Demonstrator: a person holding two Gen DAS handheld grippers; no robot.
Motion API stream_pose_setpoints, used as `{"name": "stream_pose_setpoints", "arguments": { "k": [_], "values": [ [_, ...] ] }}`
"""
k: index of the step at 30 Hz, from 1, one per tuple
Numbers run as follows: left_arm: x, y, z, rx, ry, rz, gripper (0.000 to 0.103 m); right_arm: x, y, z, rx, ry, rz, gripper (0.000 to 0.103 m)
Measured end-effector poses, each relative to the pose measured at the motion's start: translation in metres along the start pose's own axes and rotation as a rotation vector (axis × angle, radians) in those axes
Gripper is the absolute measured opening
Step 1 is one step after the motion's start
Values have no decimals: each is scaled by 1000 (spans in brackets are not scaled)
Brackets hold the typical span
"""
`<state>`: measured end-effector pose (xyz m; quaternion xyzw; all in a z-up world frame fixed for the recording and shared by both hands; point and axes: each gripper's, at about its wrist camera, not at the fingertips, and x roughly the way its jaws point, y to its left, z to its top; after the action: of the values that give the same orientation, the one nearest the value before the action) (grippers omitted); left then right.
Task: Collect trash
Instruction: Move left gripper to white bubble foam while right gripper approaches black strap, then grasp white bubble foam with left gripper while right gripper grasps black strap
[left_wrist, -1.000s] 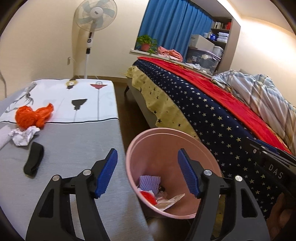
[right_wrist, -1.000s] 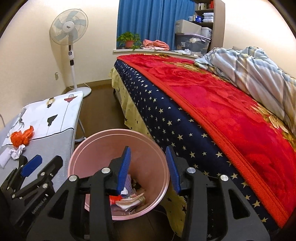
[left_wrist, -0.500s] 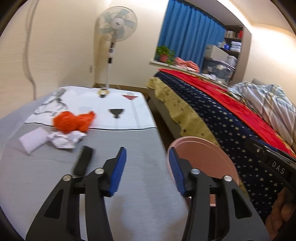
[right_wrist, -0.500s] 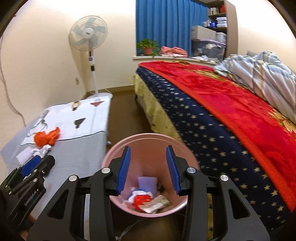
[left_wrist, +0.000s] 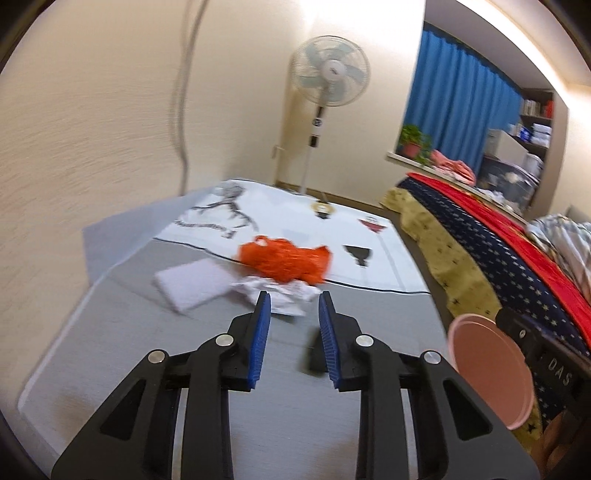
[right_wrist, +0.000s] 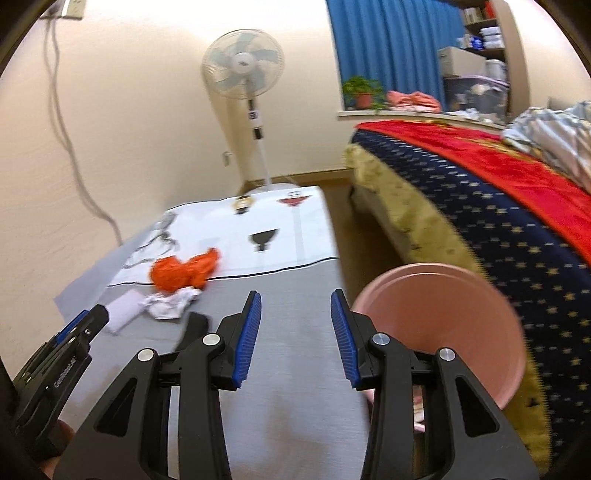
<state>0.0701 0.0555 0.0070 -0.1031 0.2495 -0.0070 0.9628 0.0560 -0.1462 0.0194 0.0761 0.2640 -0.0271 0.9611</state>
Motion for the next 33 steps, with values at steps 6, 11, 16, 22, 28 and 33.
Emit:
{"name": "stream_pose_setpoints", "arguments": {
  "k": [6,11,16,22,28,33],
  "values": [
    [15,34,6,-38,-15,117,27,30,31,-11,15,49,72,40],
    [37,73,16,-121,-10,194,27,58,49,-19,24,94,104,41],
    [65,100,20,-177,22,241,28,88,64,-32,23,166,125,47],
    [96,118,20,-212,95,246,49,117,80,-43,-16,253,118,56],
    [118,124,19,-226,187,236,50,130,83,-46,-33,313,108,46],
    [126,121,15,-226,237,175,23,126,85,-46,-69,306,103,5]
  ]
}}
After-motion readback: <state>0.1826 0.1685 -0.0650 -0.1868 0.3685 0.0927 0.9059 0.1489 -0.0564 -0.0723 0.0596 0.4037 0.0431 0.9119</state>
